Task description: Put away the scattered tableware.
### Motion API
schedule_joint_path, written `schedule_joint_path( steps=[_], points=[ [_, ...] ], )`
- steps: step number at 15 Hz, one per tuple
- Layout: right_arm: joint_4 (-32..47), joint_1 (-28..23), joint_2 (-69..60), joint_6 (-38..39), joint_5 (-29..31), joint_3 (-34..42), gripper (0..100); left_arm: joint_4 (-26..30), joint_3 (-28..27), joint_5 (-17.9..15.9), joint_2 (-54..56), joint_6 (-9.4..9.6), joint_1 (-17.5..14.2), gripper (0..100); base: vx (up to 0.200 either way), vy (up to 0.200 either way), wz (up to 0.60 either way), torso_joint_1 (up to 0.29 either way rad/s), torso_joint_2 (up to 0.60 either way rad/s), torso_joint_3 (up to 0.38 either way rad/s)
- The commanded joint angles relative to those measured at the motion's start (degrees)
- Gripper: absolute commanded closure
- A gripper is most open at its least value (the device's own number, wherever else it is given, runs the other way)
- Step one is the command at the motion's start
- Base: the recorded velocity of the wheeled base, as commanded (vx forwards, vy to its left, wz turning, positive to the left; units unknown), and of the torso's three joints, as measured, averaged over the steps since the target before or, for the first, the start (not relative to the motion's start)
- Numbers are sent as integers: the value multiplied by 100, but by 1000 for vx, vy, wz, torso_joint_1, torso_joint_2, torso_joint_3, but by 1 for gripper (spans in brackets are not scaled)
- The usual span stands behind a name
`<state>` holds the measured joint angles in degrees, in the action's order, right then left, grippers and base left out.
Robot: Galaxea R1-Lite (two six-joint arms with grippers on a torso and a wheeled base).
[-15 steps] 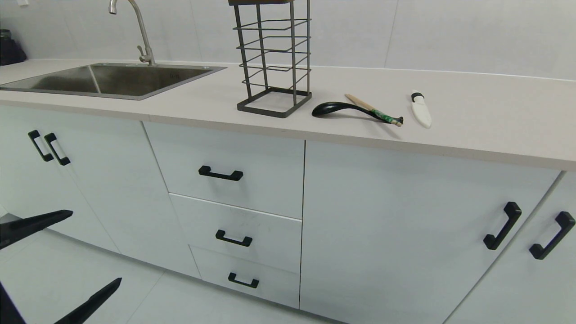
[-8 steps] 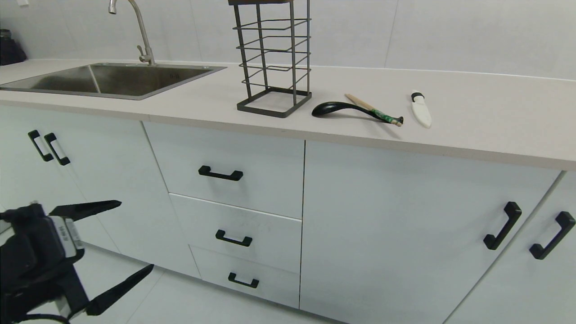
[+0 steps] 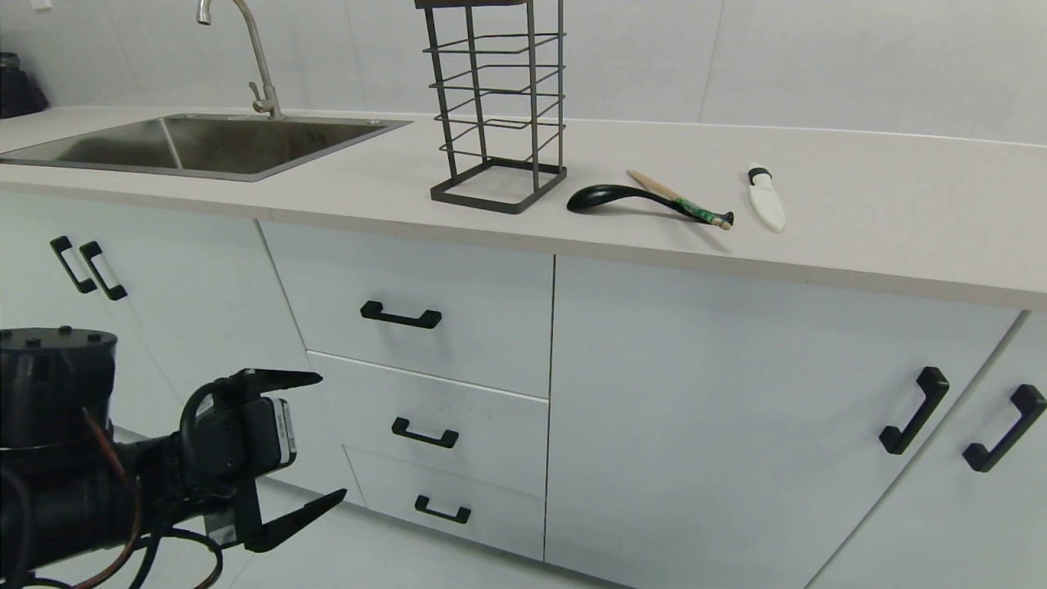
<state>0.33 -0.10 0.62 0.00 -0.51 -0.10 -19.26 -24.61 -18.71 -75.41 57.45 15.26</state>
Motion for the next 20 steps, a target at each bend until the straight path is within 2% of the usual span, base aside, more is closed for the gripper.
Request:
schedule_joint_path(
  steps=[1, 5, 7, 10, 17, 20],
  points=[
    [2, 1, 8, 0, -2, 1, 100, 10, 0, 8, -149, -6, 3, 0, 0, 0, 0, 0, 0, 0],
    [2, 1, 8, 0, -2, 1, 100, -7, -131, 8, -571, 55, 161, 0, 0, 0, 0, 0, 0, 0],
    [2, 1, -1, 0, -2, 1, 100, 10, -228, 122, -677, 337, 214, 0, 0, 0, 0, 0, 0, 0],
    [2, 1, 8, 0, -2, 1, 100, 19, -193, 131, -888, 574, 346, 0, 0, 0, 0, 0, 0, 0],
    [2, 1, 8, 0, -2, 1, 100, 1, -184, 140, -1503, 627, 460, 0, 0, 0, 0, 0, 0, 0],
    [2, 1, 8, 0, -2, 1, 100, -148, -211, 395, -1934, 618, 442, 0, 0, 0, 0, 0, 0, 0]
  ],
)
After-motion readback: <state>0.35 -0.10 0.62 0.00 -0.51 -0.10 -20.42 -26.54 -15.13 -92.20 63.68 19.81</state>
